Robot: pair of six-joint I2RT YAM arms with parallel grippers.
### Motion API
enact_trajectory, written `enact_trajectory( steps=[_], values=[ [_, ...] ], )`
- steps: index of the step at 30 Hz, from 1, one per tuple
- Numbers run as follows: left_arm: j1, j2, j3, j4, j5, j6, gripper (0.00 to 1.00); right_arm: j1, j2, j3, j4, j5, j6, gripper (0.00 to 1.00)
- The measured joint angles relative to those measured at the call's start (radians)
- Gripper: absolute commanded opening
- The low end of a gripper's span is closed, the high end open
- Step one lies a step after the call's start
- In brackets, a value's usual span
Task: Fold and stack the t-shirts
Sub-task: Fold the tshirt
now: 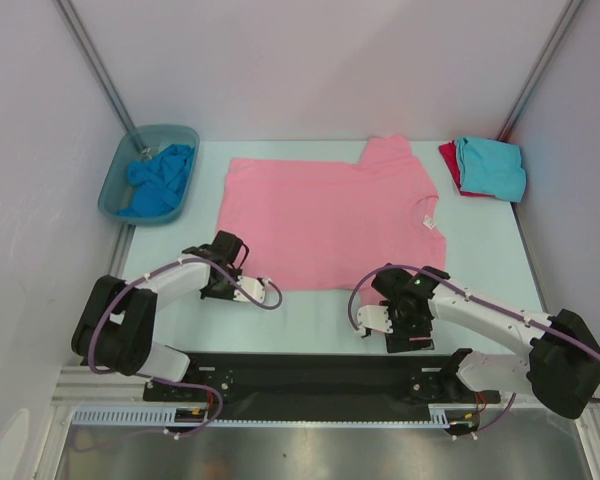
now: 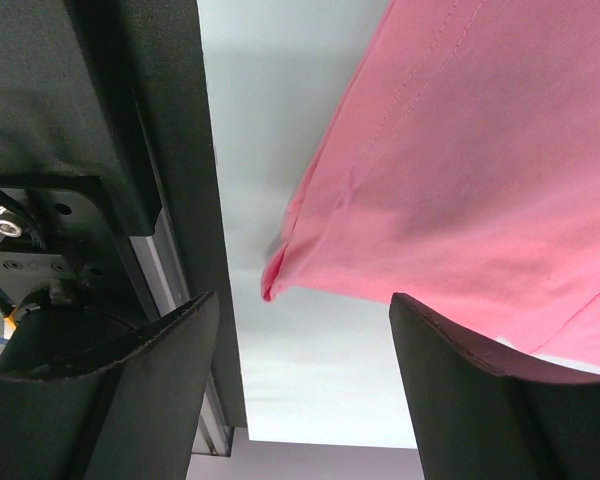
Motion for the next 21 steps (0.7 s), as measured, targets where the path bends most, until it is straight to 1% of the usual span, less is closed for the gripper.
enact_trajectory(
  steps=[9, 17, 20, 21],
  values=[
    [0.0, 0.018, 0.016, -0.015, -0.004, 0.0, 0.0, -0.003, 0.0, -0.001, -0.003, 0.002, 0.0, 0.76],
    [0.0, 0.021, 0.02, -0.018, -0.004, -0.006, 0.0, -0.006, 0.0, -0.025, 0.004, 0.002, 0.0, 0.79],
    [0.0, 0.022, 0.023, -0.021, -0.003, -0.007, 0.0, -0.007, 0.0, -0.05, 0.028, 0.004, 0.0, 0.76],
    [0.001, 0.023, 0.023, -0.021, -0.003, -0.006, 0.0, -0.008, 0.0, -0.063, 0.039, 0.007, -0.001, 0.72]
  ],
)
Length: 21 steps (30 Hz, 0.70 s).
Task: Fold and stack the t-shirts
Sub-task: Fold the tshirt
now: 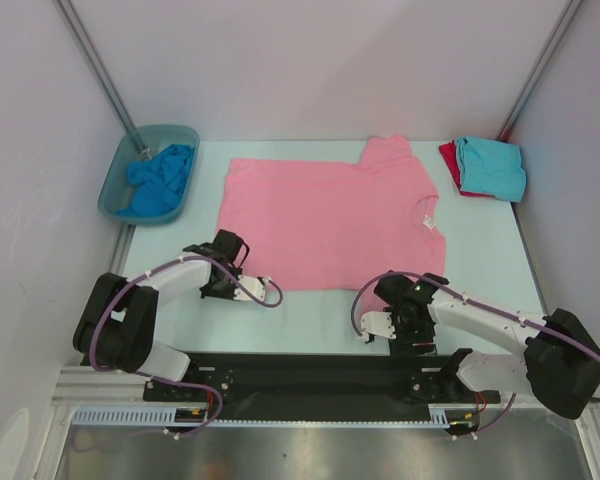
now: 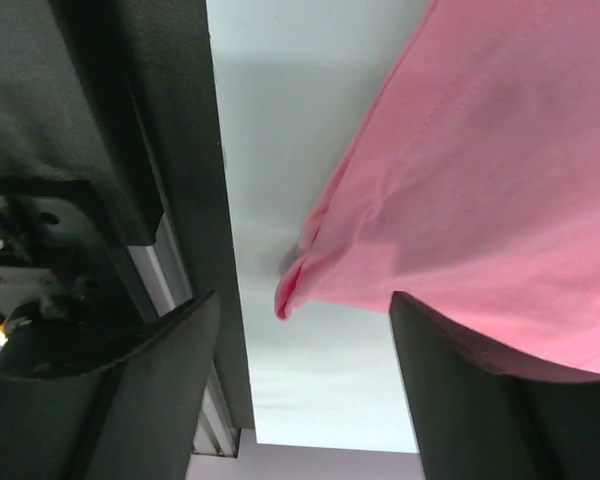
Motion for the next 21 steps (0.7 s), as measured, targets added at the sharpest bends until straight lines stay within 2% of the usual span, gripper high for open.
enact_trajectory(
  steps=[2, 5, 6, 16, 19, 20, 21],
  values=[
    [0.0, 0.0, 0.0, -0.001, 0.0, 0.0, 0.0, -0.002, 0.0, -0.026, 0.02, 0.012, 0.0, 0.7],
    [0.0, 0.001, 0.002, -0.002, 0.0, 0.0, 0.0, -0.003, 0.0, -0.064, 0.055, 0.034, -0.001, 0.6],
    [0.0, 0.002, 0.003, -0.004, 0.001, 0.0, 0.0, -0.004, 0.0, -0.075, 0.069, 0.043, 0.0, 0.54],
    [0.0, 0.016, 0.019, -0.02, 0.001, -0.001, 0.0, -0.008, -0.01, -0.103, 0.105, 0.082, 0.004, 0.34],
    [0.0, 0.022, 0.024, -0.025, 0.001, -0.001, 0.0, -0.011, -0.012, -0.106, 0.106, 0.088, 0.005, 0.11],
    [0.0, 0.022, 0.025, -0.026, 0.001, -0.001, 0.0, -0.012, -0.013, -0.107, 0.108, 0.091, 0.004, 0.0],
    [0.0, 0.022, 0.026, -0.027, 0.001, -0.002, 0.0, -0.012, -0.014, -0.108, 0.111, 0.098, 0.005, 0.0]
  ],
)
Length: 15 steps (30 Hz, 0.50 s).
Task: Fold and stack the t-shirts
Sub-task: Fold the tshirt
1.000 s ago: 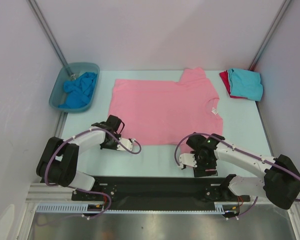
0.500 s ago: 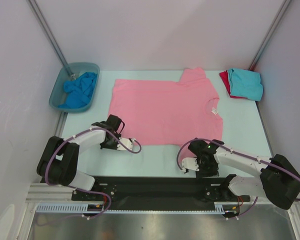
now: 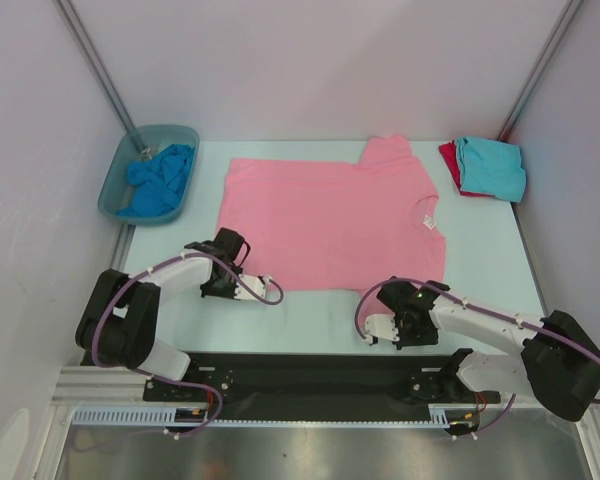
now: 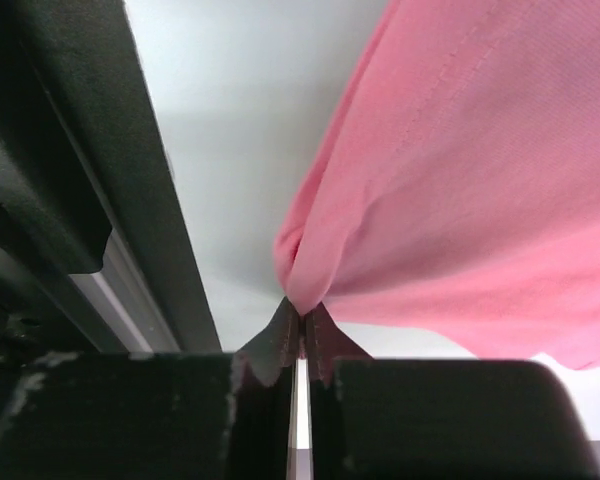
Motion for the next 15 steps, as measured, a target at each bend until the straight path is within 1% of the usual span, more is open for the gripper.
enact_trajectory(
  steps=[5, 9, 15],
  values=[
    [0.0, 0.0, 0.0, 0.0, 0.0, -0.002, 0.0, -0.01, 0.0, 0.0, 0.014, 0.031, -0.003, 0.0],
    [0.002, -0.006, 0.0, 0.0, 0.005, -0.006, 0.0, -0.054, 0.002, 0.008, 0.033, 0.075, -0.011, 0.0],
    [0.009, -0.076, 0.0, 0.004, 0.044, -0.005, 0.0, -0.139, 0.01, 0.116, 0.034, 0.124, -0.035, 0.0]
  ],
)
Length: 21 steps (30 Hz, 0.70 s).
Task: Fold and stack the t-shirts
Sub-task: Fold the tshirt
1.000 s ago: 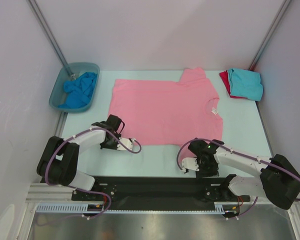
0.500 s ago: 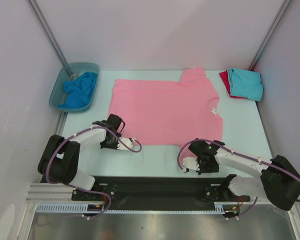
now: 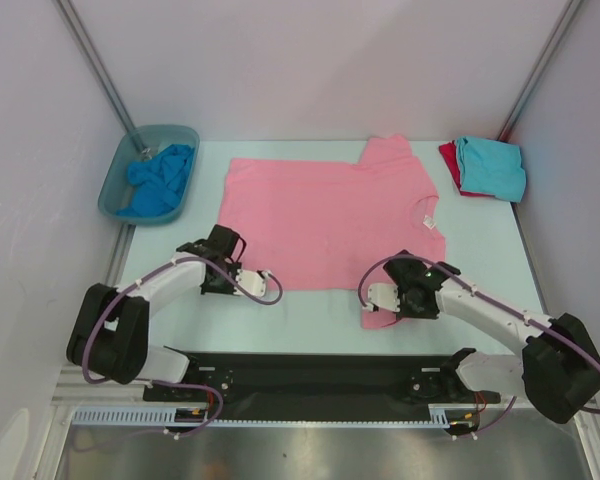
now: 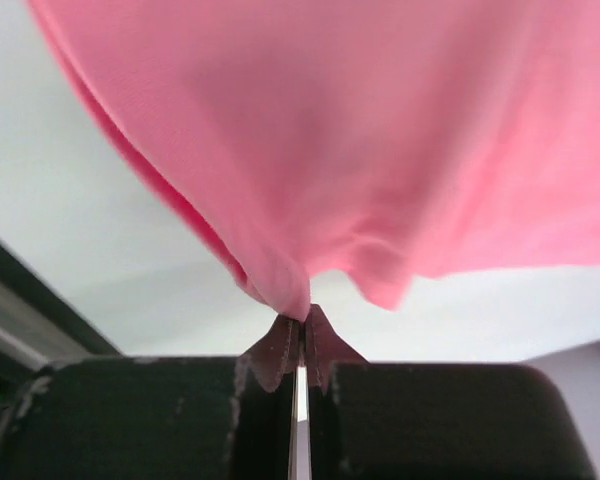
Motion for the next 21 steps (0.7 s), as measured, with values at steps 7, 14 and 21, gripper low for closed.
enact_trajectory(
  steps=[7, 14, 21],
  values=[
    [0.025, -0.061, 0.0, 0.001, 0.002, 0.008, 0.0, -0.089, -0.003, 0.051, 0.018, 0.035, -0.044, 0.0],
    [0.056, -0.063, 0.0, 0.005, 0.002, 0.015, 0.0, -0.253, -0.005, 0.055, 0.073, 0.061, -0.123, 0.0],
    [0.064, -0.06, 0.005, 0.026, 0.004, 0.014, 0.0, -0.301, 0.017, 0.093, 0.127, 0.069, -0.167, 0.0]
  ],
)
